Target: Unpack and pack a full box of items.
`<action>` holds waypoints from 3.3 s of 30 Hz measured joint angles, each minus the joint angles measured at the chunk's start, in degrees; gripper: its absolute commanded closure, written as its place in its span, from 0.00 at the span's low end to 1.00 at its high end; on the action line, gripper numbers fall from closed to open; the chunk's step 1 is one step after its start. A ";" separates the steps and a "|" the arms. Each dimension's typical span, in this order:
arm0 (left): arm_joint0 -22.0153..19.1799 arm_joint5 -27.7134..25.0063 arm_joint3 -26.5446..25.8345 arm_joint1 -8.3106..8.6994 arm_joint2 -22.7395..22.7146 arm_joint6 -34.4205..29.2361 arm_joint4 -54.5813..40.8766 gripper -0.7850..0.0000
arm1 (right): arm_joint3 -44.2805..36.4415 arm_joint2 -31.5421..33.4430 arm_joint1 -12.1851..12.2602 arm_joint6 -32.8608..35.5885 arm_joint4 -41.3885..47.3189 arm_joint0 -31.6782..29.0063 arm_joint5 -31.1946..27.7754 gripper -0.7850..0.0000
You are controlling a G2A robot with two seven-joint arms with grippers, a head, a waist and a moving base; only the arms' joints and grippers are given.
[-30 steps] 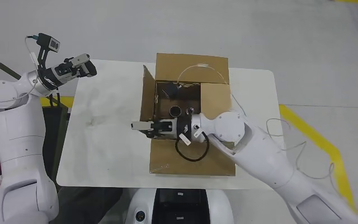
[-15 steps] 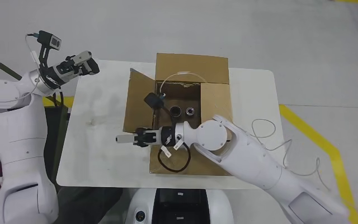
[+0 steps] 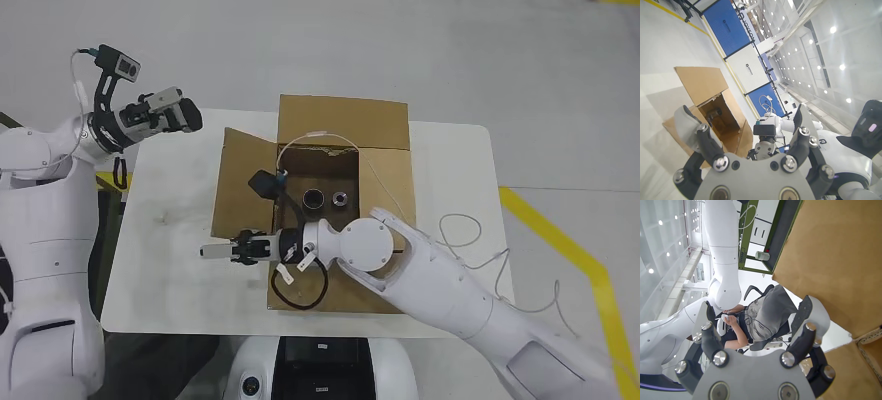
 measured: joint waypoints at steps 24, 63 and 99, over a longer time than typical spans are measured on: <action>-7.87 3.44 13.66 -0.75 10.80 -8.26 -5.76 0.00 | 1.93 2.76 -1.52 2.01 -1.83 -2.10 -0.93 0.00; -8.77 10.16 14.72 -1.14 20.39 -8.22 -8.48 0.00 | -0.04 6.74 -2.38 3.97 -6.06 -5.88 -0.55 0.00; -10.86 7.25 26.13 -1.00 27.36 -7.98 -2.78 0.00 | -17.75 27.24 4.28 13.64 -8.84 -22.16 3.15 0.00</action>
